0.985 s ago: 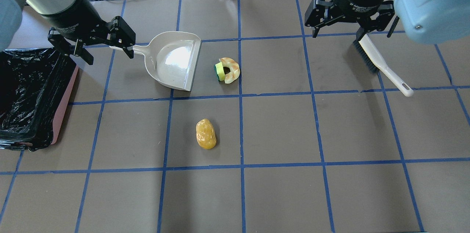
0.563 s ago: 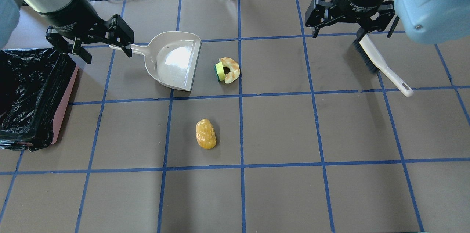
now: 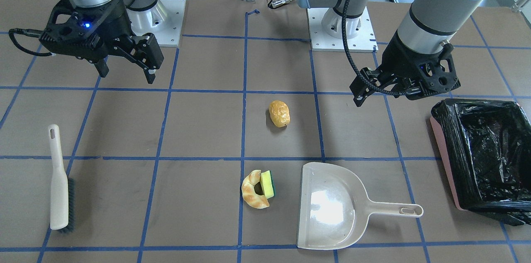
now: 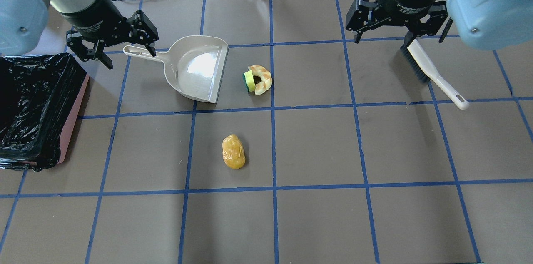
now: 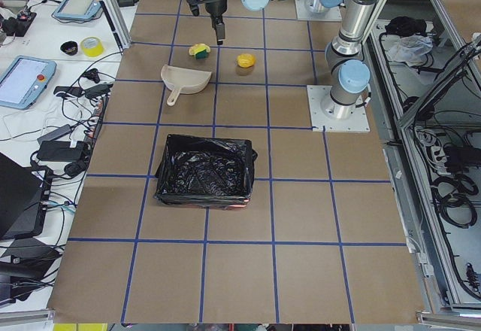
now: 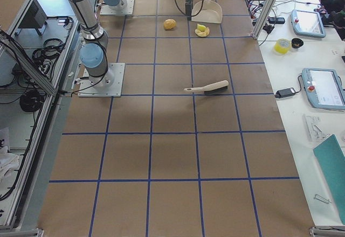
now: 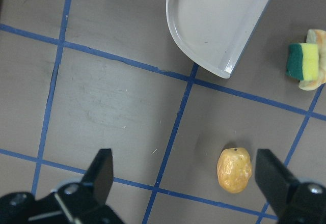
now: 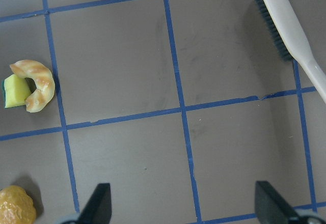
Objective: Sweep and dump trash into bin
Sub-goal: 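Grasp the white dustpan handle with the left gripper and lift it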
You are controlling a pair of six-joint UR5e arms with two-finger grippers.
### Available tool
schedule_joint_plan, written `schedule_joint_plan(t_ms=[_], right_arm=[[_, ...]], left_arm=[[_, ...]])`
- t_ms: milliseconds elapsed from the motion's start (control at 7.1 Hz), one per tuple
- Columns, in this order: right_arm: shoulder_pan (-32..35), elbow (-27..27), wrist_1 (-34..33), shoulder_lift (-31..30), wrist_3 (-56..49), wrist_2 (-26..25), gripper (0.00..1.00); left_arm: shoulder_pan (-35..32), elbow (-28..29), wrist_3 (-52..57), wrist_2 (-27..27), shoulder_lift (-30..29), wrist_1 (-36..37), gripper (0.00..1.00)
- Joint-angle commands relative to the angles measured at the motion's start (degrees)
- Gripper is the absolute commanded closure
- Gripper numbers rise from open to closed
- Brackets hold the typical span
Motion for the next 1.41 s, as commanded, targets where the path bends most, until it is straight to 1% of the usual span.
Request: schedule_joint_plan(t_ms=[0, 141, 282, 422, 563, 704, 845, 985, 1126, 1267], right_arm=[[0.00, 0.00, 0.03, 0.00, -0.03, -0.04, 0.00], [0.00, 0.00, 0.03, 0.00, -0.03, -0.04, 0.00], [0.00, 0.00, 0.03, 0.00, -0.03, -0.04, 0.00], [0.00, 0.00, 0.03, 0.00, -0.03, -0.04, 0.00], [-0.61, 0.00, 0.29, 0.08, -0.38, -0.04, 0.00], [-3.49, 0.00, 1.86, 0.69, -1.08, -0.04, 0.00], [-9.08, 0.00, 5.62, 0.96, -3.61, 0.83, 0.00], [-15.32, 0.09, 8.61, 2.10, -10.59, 1.10, 0.00], [-18.77, 0.17, 7.95, 3.85, -21.11, 0.84, 0.00], [-21.51, 0.18, 5.94, 6.74, -32.17, 0.75, 0.00]], left_arm=[[-0.02, -0.10, -10.52, 0.36, -1.31, 3.92, 0.00], [-0.02, -0.28, -24.42, 3.32, -1.66, 4.47, 0.00], [-0.02, -0.89, -34.48, 6.31, -2.10, 6.83, 0.00], [0.06, -1.85, -43.63, 6.43, -2.45, 12.24, 0.00], [0.06, -1.60, -46.24, 6.52, -4.80, 14.65, 0.00], [0.06, -1.42, -51.40, 6.69, -7.09, 19.02, 0.00], [0.06, -0.90, -56.76, 6.61, -10.07, 21.07, 0.00], [0.06, 1.28, -57.08, 6.78, -13.58, 23.79, 0.01], [0.06, 3.83, -57.43, 6.78, -17.18, 23.90, 0.01], [0.50, 5.94, -57.35, 6.78, -20.09, 24.08, 0.01]])
